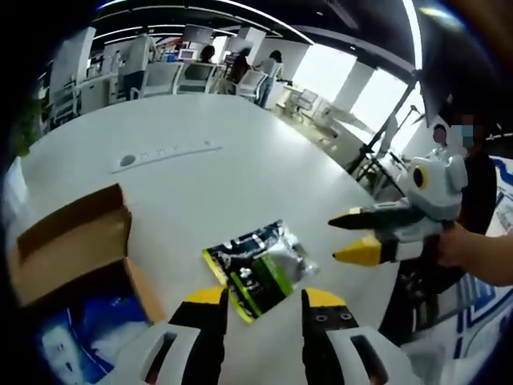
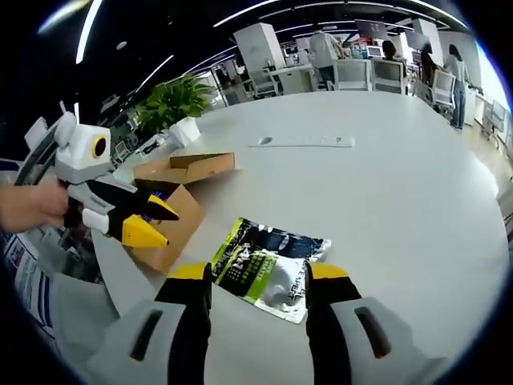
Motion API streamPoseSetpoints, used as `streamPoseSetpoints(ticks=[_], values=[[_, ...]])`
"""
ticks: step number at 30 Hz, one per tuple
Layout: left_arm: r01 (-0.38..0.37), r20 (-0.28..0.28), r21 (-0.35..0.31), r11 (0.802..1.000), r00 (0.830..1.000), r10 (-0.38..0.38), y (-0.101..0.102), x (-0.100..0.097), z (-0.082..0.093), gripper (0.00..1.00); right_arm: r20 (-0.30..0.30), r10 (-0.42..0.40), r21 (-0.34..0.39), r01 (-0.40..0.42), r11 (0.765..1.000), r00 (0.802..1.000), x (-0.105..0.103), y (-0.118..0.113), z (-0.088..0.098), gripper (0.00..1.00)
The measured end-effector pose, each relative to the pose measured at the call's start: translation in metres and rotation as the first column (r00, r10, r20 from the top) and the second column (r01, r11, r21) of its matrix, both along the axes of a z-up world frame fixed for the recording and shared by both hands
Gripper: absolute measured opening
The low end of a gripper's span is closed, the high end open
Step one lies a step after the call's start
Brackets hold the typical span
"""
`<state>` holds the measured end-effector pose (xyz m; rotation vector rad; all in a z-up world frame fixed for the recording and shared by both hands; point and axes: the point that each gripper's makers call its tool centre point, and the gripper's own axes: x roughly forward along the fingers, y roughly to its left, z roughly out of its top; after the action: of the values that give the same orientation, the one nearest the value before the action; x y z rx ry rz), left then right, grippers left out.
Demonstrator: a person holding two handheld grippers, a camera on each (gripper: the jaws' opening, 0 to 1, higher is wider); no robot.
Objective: Operate the shoe box by opening the lid, removing the specified soft item, and placing it in the target area until the item is outside and the box remains undamaged.
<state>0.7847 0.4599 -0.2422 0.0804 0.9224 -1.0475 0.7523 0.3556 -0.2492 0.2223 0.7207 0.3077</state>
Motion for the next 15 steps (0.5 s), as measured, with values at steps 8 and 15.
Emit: streamPoseSetpoints(ticks=[8,15], values=[[-0.013,0.019,-0.041,0.999,1.0,0.014,0.042,0.0,0.022,0.41,0.002,0.026,-0.012,-0.026,1.0,1.0,-0.001,0.033,0.013,0.47],[-0.052,0.054,-0.064,0.997,0.997,0.056,0.094,0.004,0.038,0.46,0.023,0.063,-0.018,-0.062,0.998,0.998,0.006,0.07,0.028,0.48]])
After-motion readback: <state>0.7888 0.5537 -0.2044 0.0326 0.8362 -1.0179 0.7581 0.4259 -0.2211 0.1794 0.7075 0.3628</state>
